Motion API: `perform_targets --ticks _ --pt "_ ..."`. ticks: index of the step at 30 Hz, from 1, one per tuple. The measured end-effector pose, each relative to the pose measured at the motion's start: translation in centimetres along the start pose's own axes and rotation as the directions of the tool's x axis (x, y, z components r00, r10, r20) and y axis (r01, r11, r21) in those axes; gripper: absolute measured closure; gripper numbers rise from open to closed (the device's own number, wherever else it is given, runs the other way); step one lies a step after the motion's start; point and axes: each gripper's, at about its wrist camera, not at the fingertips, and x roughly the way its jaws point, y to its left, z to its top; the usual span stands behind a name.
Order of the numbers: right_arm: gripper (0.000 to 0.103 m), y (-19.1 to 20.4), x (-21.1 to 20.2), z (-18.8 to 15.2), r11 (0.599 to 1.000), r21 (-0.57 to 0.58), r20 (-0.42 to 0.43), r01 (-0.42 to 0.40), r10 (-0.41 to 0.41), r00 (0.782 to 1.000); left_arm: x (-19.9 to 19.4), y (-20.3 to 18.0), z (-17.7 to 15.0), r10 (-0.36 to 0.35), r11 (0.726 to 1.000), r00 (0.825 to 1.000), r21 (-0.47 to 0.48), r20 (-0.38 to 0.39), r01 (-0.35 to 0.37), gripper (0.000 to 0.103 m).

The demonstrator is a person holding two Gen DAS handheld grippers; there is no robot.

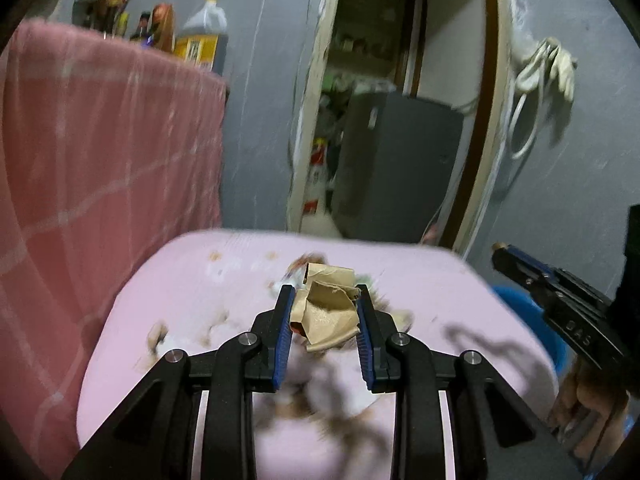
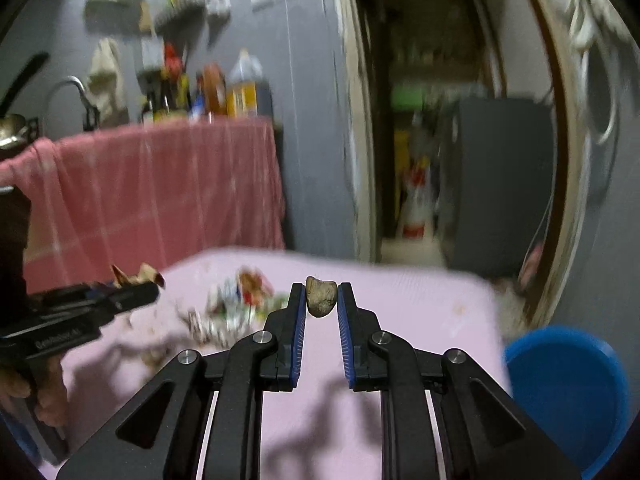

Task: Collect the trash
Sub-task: 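Grasp the tan paper scrap with the left tool while the right tool grasps a small shell, then carry both items over the blue basin and open both tools to release them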

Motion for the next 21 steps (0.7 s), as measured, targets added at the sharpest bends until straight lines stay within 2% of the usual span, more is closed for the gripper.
perform_targets --ticks 4,8,14,21 --pt "0.089 0.2 -3.5 1.9 0.997 -0.039 0.162 0.063 -0.056 0.985 -0.7 -2.5 1.4 -0.03 1.0 0.995 0.006 0.096 0.029 0.078" --pt "0.089 -0.8 -6.2 3.1 0.991 -0.035 0.261 0.126 -0.112 0.959 -1.1 -5.2 2.8 -0.073 0.997 0.978 0.023 0.195 0.07 0.078" --pt "0.089 -3.9 -9.1 3.8 0.979 0.013 0.326 0.205 -0.198 0.924 -0.9 -8.9 4.2 -0.145 0.989 0.959 0.053 0.245 0.137 0.078" --pt "0.089 -8.3 -10.9 2.9 0.949 0.081 0.301 0.304 -0.314 0.9 1.8 -13.7 5.1 -0.238 0.971 0.949 0.089 0.207 0.224 0.078"
